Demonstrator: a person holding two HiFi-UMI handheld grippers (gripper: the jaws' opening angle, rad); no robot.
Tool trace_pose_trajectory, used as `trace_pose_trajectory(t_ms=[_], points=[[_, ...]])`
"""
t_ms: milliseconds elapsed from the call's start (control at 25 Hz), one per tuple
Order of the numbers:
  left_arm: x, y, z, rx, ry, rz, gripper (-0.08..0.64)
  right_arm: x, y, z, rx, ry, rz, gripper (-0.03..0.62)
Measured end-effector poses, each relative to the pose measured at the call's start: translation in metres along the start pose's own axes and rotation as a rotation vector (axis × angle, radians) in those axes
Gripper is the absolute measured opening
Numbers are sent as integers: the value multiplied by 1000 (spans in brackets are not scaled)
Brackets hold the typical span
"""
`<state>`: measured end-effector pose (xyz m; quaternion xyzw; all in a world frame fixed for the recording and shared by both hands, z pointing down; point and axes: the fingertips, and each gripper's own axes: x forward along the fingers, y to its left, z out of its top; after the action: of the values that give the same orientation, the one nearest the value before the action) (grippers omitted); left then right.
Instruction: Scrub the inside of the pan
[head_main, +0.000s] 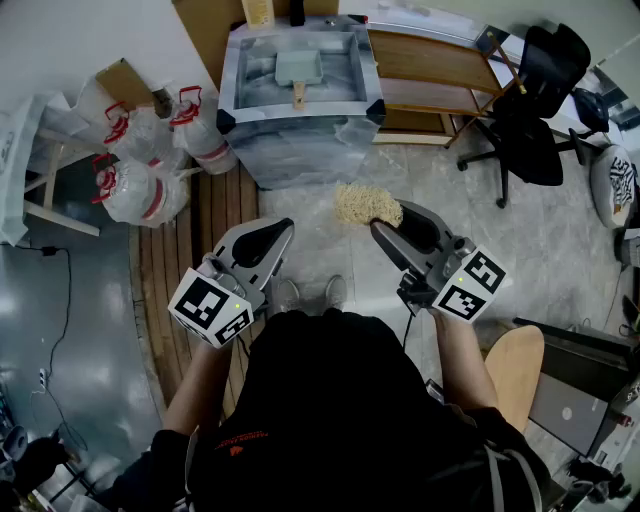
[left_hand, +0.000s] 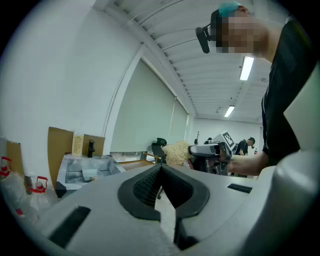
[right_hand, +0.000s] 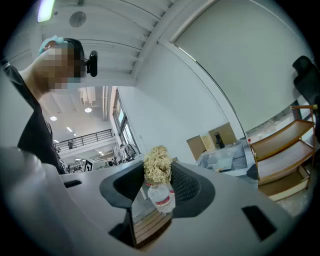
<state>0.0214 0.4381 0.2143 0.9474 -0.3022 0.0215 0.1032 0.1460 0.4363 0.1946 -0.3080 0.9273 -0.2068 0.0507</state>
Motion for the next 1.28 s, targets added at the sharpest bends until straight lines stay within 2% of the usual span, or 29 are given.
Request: trace_pose_trajectory(t_ms=[960,1280], points=[[50,-28,-12,-3,8,78,18,-48,-53,14,18,-17,30,173],[59,-11,-10,-5,7,95,18,-43,-70,20,22,-24,29,172]])
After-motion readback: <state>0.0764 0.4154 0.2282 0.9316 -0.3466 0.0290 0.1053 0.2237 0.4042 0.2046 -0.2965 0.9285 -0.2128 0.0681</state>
